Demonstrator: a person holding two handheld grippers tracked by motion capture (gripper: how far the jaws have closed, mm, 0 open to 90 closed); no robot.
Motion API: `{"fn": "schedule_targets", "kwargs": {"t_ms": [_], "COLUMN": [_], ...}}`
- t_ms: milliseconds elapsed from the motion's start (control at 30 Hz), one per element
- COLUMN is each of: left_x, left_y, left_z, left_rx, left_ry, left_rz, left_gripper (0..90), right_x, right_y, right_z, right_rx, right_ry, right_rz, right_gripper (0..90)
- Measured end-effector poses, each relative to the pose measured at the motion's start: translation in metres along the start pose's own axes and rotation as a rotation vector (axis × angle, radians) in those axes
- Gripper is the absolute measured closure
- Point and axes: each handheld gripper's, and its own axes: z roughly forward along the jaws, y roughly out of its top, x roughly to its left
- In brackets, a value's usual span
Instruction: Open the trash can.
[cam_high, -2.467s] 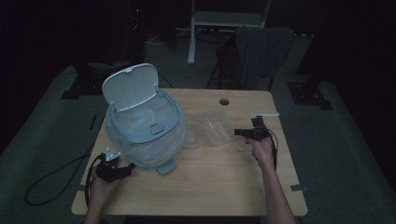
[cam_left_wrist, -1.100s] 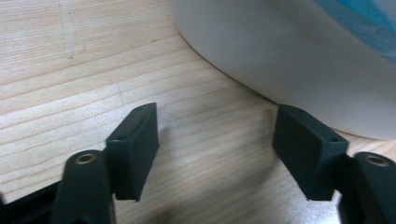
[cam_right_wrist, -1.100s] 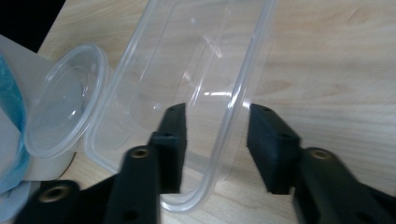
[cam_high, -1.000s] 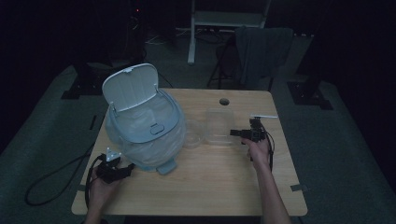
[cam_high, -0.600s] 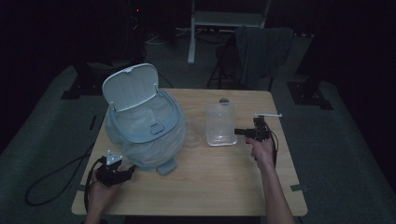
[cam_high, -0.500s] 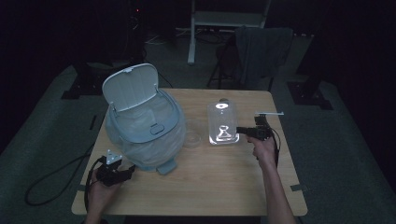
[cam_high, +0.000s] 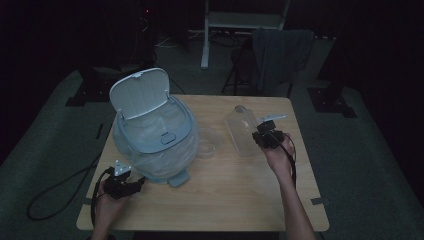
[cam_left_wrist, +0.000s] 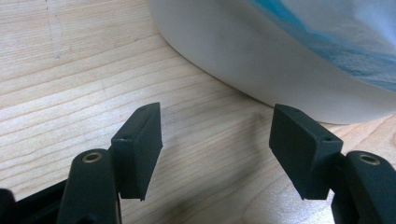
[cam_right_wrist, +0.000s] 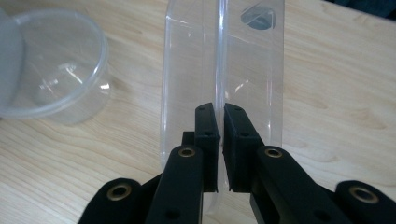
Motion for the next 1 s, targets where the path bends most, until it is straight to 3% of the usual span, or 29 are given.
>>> {"fn": "schedule_targets", "kwargs": {"t_ms": [133,367,500,533,733,867,1000], "left_x": [0.0,0.0,0.0,0.0,-0.001,-0.001,-0.001], "left_y": [0.0,0.0,0.0,0.0,0.0,0.0,0.0], "left_z": [0.001,0.001,0.001,0.001,0.002,0.002,0.002], "left_rx": [0.002,0.005,0.004,0.004,0.007,0.008,0.008], "left_ry": [0.0,0.0,0.0,0.001,-0.002,-0.002,-0.001], "left_rz": [0.001,0.002,0.001,0.002,0.004,0.004,0.004], "left_gripper": [35.1,35.2,35.2,35.2,35.2,35.2,35.2], "right_x": [0.014,0.026,0.029,0.029,0.029,0.03,0.038], "right_y": [0.005,0.009,0.009,0.008,-0.003,-0.013,-0.018], "right_z": [0.003,0.008,0.012,0.014,0.017,0.017,0.015], "right_rx": [0.022,0.022,0.027,0.023,-0.028,-0.094,-0.126], "right_ry": [-0.051,-0.024,0.001,0.004,0.008,-0.007,-0.047], "right_rz": [-0.08,-0.117,-0.129,-0.133,-0.16,-0.132,-0.148], "right_gripper": [84.3,82.9,79.9,75.6,67.8,69.1,75.4]}}
